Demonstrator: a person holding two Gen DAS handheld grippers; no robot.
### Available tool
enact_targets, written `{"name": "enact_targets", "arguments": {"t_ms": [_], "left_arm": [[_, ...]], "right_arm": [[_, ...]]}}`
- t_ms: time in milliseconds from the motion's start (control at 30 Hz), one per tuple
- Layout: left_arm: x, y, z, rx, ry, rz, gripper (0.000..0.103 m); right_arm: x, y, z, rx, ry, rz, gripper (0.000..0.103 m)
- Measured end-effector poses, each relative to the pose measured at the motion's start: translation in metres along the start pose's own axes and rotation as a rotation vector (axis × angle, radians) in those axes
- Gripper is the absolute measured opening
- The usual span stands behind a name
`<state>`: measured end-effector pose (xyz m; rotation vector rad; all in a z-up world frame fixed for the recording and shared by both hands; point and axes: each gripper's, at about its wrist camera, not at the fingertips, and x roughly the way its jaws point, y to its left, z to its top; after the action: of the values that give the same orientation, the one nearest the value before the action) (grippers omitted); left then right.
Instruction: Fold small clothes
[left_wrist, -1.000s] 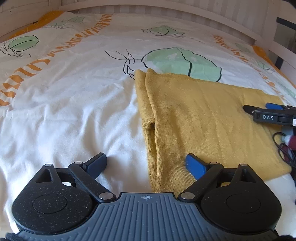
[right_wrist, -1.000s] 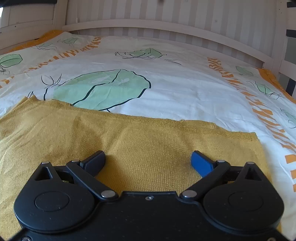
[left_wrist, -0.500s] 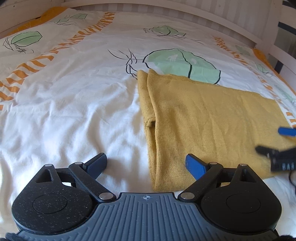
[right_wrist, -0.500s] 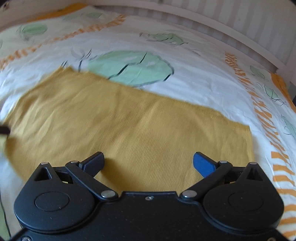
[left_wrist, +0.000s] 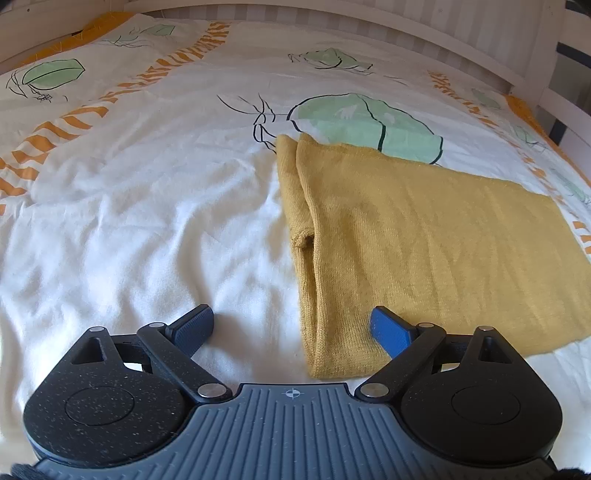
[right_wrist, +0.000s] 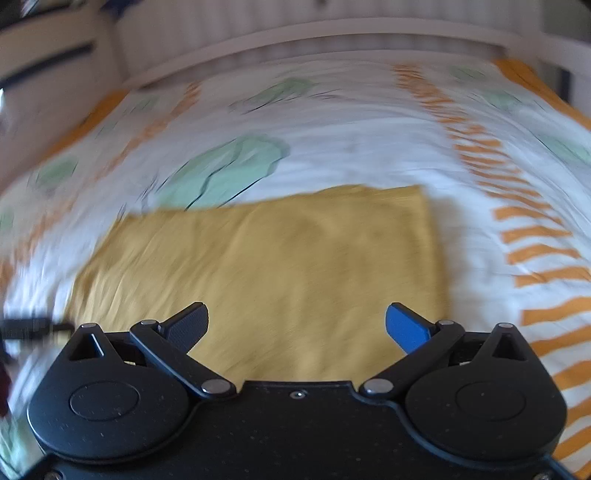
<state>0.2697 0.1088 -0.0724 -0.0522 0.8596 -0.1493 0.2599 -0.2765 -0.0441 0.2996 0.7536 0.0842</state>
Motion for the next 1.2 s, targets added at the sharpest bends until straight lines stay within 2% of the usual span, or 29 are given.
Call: {"name": "enact_targets", "arguments": {"t_ms": [67, 167, 300, 400, 533, 733, 867, 900, 933, 967, 1033, 1067, 1100, 1200], "left_arm": [[0.001, -0.002, -0.001, 0.012, -0.002, 0.008, 0.093], [0.003, -0.004, -0.003, 0.015, -0.007, 0.018, 0.095], [0.004, -0.005, -0.004, 0.018, -0.005, 0.019, 0.098], [0.005, -0.004, -0.003, 0.015, 0.007, 0.001, 0.102], [0.006, -0.003, -0.002, 0.014, 0.009, -0.008, 0.102], [0.003, 0.002, 0.002, -0.033, 0.005, -0.032, 0.101], [0.001, 0.006, 0.004, -0.069, 0.001, -0.050, 0.101], [0.001, 0.006, 0.005, -0.075, 0.000, -0.052, 0.101], [0.000, 0.006, 0.005, -0.079, -0.001, -0.054, 0.101], [0.000, 0.006, 0.006, -0.082, -0.002, -0.056, 0.101], [-0.002, 0.006, 0.007, -0.086, -0.006, -0.060, 0.101], [-0.003, 0.005, 0.008, -0.084, -0.009, -0.062, 0.101], [-0.004, 0.004, 0.008, -0.079, -0.012, -0.061, 0.101], [-0.010, 0.002, 0.010, -0.057, -0.036, -0.044, 0.101]], "right_arm": [[0.001, -0.030, 0.010, 0.092, 0.002, -0.014, 0.102], [0.013, -0.062, 0.015, 0.178, 0.053, -0.001, 0.102], [0.034, -0.085, 0.005, 0.307, 0.117, 0.112, 0.103], [0.044, -0.091, -0.003, 0.352, 0.101, 0.177, 0.103], [0.055, -0.093, 0.001, 0.395, 0.080, 0.250, 0.103], [0.073, -0.086, 0.011, 0.364, 0.106, 0.335, 0.103], [0.082, -0.086, 0.016, 0.392, 0.104, 0.371, 0.101], [0.083, -0.085, 0.017, 0.392, 0.108, 0.376, 0.096], [0.083, -0.085, 0.017, 0.387, 0.116, 0.375, 0.084], [0.083, -0.085, 0.017, 0.382, 0.126, 0.364, 0.078], [0.081, -0.087, 0.016, 0.378, 0.139, 0.340, 0.053], [0.080, -0.088, 0.015, 0.378, 0.145, 0.322, 0.044], [0.077, -0.088, 0.015, 0.372, 0.149, 0.303, 0.026], [0.066, -0.078, 0.020, 0.327, 0.145, 0.250, 0.026]]}}
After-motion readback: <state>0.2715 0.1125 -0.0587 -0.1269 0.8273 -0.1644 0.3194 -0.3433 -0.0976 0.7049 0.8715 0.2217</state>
